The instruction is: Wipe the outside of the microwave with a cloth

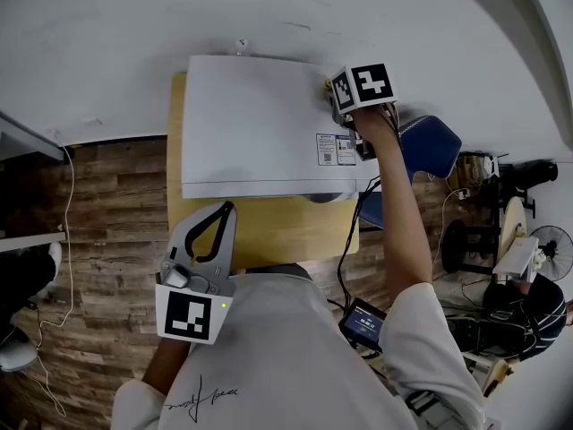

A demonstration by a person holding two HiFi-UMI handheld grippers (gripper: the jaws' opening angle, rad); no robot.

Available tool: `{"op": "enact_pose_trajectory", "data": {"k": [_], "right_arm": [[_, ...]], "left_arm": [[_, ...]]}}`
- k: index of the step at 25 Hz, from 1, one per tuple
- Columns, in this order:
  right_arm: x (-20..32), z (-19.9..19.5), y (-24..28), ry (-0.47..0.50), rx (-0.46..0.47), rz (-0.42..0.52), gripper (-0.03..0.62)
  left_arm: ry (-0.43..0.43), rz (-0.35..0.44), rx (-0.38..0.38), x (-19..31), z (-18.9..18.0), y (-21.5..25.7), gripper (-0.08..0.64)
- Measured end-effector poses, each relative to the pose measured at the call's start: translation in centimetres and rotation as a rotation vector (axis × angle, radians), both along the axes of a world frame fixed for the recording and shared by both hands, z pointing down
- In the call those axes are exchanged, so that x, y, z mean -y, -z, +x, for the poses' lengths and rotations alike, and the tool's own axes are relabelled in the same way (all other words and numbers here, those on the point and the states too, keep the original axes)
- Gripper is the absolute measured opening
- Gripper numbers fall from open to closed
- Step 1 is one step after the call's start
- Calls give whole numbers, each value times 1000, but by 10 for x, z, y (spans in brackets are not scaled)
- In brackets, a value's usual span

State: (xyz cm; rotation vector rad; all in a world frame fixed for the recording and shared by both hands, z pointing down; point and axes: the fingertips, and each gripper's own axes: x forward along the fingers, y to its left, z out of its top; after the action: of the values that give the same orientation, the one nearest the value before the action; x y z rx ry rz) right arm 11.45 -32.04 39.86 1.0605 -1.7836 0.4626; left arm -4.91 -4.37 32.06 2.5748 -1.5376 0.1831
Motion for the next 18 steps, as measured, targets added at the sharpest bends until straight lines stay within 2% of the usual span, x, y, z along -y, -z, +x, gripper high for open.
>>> {"op": "enact_pose_trajectory", "data": {"k": [18], "right_arm": [[-16, -68, 1, 132, 13, -10, 121]], "left_arm": [[31, -3, 11, -9, -10, -1, -6]]}}
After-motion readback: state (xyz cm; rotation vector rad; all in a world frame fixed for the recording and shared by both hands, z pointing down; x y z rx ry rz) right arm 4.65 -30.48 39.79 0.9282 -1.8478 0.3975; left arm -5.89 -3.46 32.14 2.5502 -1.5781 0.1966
